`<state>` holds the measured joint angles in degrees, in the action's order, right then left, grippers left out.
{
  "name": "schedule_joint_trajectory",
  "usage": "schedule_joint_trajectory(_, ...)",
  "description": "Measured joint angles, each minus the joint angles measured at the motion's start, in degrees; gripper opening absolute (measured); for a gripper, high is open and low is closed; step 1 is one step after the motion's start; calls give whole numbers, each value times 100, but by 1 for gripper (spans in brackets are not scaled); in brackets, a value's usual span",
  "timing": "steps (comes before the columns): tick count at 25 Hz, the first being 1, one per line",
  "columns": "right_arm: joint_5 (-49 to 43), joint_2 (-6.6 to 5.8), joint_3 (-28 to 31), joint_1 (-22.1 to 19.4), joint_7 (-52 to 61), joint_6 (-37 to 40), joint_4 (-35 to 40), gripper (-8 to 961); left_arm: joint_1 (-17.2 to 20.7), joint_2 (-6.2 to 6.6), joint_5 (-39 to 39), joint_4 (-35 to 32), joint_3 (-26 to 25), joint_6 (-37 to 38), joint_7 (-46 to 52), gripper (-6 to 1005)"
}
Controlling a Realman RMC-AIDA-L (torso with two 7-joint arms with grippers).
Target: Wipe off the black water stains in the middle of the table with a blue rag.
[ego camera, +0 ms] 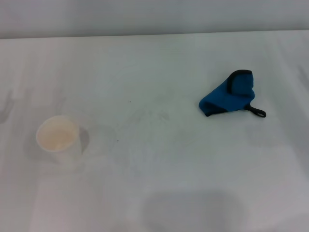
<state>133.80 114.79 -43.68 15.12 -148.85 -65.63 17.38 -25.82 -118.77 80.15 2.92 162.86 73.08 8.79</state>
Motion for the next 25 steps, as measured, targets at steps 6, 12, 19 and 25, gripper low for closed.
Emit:
schedule_joint_trajectory(6,11,9,408,2,-795,115,-433,845,15,-5,279,-20,0,116,-119,893)
schedule_joint_trajectory(12,27,17,876,39,-1284,-122,-1045,869,108,-20,562,-34,0,121,73,891)
schedule_joint_trajectory(19,32,18,1094,-19,-1577,-273,-1267,868,262,-18,823,-169,1,147,119,892)
schedule_joint_trajectory(25,25,17,1102,-34,-1586,-245,-1288,868,297,-25,988,-184,1,127,123,892)
